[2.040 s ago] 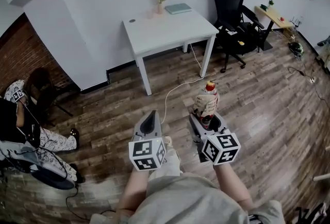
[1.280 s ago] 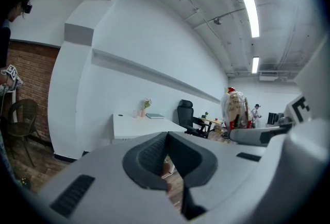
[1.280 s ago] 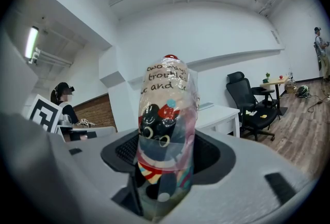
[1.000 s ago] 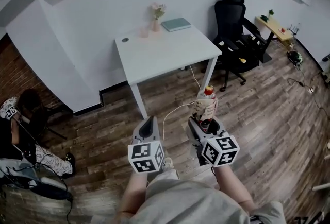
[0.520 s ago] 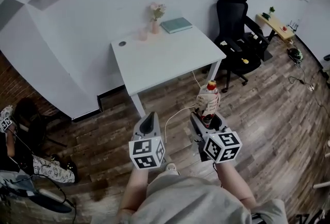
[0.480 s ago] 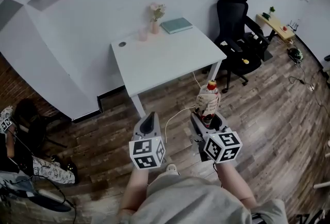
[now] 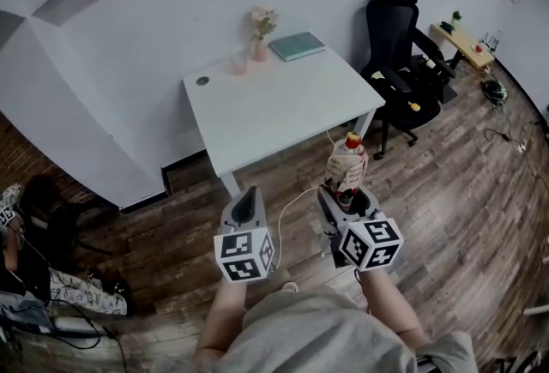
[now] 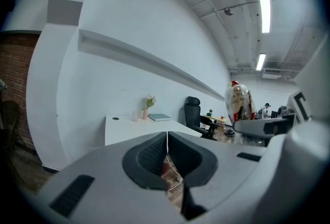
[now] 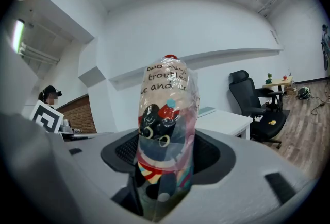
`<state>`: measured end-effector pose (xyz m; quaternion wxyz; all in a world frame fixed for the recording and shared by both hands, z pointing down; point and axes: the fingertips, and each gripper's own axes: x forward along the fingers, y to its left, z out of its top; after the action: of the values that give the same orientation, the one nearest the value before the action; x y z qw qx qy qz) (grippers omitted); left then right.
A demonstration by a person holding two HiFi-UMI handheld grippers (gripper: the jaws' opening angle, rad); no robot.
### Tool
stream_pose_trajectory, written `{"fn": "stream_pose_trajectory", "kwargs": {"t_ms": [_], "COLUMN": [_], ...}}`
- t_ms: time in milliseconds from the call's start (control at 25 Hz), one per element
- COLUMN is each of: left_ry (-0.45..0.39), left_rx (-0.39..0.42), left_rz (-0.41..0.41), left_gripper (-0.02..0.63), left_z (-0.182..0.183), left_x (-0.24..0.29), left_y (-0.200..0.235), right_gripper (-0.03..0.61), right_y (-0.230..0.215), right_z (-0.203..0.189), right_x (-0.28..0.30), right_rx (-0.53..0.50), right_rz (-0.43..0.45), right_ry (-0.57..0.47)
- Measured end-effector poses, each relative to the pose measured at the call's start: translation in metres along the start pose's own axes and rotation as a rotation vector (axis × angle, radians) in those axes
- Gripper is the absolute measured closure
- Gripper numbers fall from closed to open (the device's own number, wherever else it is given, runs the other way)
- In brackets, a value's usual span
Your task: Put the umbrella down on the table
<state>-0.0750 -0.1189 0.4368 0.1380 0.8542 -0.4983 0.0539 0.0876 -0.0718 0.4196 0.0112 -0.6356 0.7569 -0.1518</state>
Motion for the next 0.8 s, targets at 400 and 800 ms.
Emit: {"fn": "stream_pose_trajectory", "kwargs": {"t_ms": [400, 800], "left_ry": [0.008, -0.008], "left_rx": [-0.001, -0.011], "left_rz": [0.018, 0.083], "left_gripper": [0.606, 0.606], "left_z": [0.003, 0.016], "left_x": [0.039, 0.106], "left_y": [0.016, 0.043], "right_gripper": [0.31, 0.31], "right_y": [-0.015, -0.045], "right_z": [0.001, 0.017], "right_x": [0.043, 0.123], "right_rx": [0.003, -0.021], "right_rz": [0.012, 0.069], "right_ry": [0.012, 0.018]}}
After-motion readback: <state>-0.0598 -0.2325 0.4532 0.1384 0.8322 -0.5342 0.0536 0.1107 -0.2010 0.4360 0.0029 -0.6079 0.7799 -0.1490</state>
